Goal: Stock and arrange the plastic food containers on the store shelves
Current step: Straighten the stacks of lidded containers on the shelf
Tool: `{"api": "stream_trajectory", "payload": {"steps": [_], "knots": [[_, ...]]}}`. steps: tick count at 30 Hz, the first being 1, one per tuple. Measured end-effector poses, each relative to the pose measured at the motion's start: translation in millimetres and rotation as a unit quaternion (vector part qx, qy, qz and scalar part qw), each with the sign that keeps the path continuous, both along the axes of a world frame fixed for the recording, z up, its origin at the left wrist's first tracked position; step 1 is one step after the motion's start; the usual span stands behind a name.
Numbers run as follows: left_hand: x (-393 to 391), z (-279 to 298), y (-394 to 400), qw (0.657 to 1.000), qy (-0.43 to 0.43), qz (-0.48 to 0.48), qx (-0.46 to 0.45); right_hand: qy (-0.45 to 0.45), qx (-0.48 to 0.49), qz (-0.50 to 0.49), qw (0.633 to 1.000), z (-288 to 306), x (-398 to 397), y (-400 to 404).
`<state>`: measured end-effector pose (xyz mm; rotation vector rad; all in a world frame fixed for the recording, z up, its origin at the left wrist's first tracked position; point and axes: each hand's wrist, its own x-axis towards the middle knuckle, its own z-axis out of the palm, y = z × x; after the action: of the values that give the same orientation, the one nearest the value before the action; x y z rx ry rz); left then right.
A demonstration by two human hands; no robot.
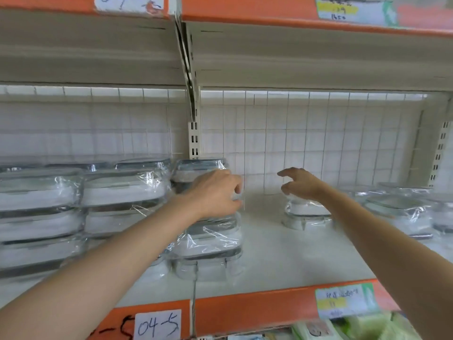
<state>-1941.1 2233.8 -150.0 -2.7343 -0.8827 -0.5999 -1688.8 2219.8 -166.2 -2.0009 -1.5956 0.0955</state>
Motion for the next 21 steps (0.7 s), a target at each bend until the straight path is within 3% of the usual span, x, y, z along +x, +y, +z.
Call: {"api": "stream_trajectory", "payload": {"steps": [5,10,17,21], "knots": [[39,-11,-14,0.999,0.016,-0.028,-0.027,-0.128,-0.126,-0.090,0.980,-25,37,-25],[76,-17,-20,0.998,0.052,-0.020,-0.034,-0.195,-0.115,-0.069,0.972,-30,39,-38],[121,-30,-19,0.987,0.115,-0.015,-0.110,-0.172,-0.093,0.013,0.981,-18,27,-62],[126,-36,-14,0.972,0.177,-0.037,-0.147,-0.002,-0.079,0.053,0.995,-9,25,-82]]}}
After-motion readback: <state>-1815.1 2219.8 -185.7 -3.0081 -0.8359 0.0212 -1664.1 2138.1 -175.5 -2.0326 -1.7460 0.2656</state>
